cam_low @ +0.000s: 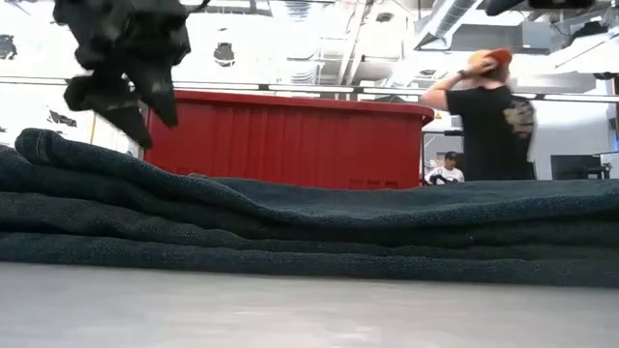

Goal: Fold Laundry from Bin
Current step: Fold the black pants

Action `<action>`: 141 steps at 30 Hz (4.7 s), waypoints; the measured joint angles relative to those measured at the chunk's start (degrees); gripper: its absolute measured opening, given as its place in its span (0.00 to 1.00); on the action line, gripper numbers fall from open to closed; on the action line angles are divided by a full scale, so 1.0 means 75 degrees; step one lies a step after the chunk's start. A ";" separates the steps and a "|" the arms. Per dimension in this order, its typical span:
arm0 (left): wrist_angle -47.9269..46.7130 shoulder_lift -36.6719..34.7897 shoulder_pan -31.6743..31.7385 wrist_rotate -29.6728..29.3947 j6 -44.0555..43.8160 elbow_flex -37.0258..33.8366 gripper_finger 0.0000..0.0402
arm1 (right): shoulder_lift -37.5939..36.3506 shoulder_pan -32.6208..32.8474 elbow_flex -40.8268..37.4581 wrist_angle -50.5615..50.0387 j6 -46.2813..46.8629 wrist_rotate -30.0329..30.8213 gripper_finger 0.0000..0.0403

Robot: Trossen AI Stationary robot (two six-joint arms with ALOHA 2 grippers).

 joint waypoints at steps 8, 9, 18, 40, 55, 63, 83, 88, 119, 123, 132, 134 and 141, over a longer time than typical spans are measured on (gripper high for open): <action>0.0062 0.0160 0.0518 -0.0769 0.0651 -0.0170 0.68 | 0.0328 0.0300 -0.0001 0.0117 0.0366 0.0218 0.40; 0.0171 0.0227 0.0561 -0.0926 0.0986 -0.0167 0.68 | 0.0338 0.0303 -0.0001 0.0125 0.0366 0.0239 0.40; 0.1301 0.1081 0.0666 -0.0294 0.3886 -0.0153 0.68 | 0.0404 0.0434 -0.0001 0.0222 0.0371 0.0274 0.40; 0.1251 0.1676 0.0752 0.0493 0.4350 0.0237 0.17 | 0.0425 0.0571 0.0002 0.0346 0.0360 0.0229 0.38; -0.1537 0.1679 0.0640 0.0725 0.4371 0.1892 0.00 | 0.0425 0.0571 0.0002 0.0176 0.0217 0.0231 0.38; -0.2539 0.1673 0.0645 0.0541 0.4884 0.2298 0.00 | 0.0425 0.0571 0.0002 0.0152 0.0162 0.0229 0.38; -0.3540 0.1679 0.0661 0.0248 0.5118 0.2287 0.00 | 0.2195 0.0405 -0.0249 0.0247 0.0494 -0.0588 0.25; -0.3602 0.1680 0.0661 0.0275 0.5121 0.2287 0.00 | 0.2858 0.0426 -0.0249 0.0443 0.0509 -0.1081 0.23; -0.4968 0.1673 0.0680 0.1524 0.6113 0.3733 0.00 | 0.3847 0.0297 -0.0237 0.1300 -0.0042 -0.2059 0.13; -0.5026 0.1676 0.0699 0.1416 0.6132 0.3810 0.00 | 0.3847 0.0297 -0.0240 0.1297 -0.0040 -0.2056 0.13; -0.5145 0.1746 0.0699 0.1712 0.6598 0.3782 0.21 | 0.3852 0.0297 -0.0240 0.1303 -0.0039 -0.2053 0.13; -0.5209 0.1746 0.0699 0.1687 0.6571 0.3779 0.29 | 0.3852 0.0297 -0.0243 0.1303 -0.0042 -0.2052 0.13; -0.3111 0.1724 0.0545 0.0518 0.4899 0.3779 0.48 | 0.3852 0.0282 -0.0246 0.1306 -0.0042 -0.2047 0.13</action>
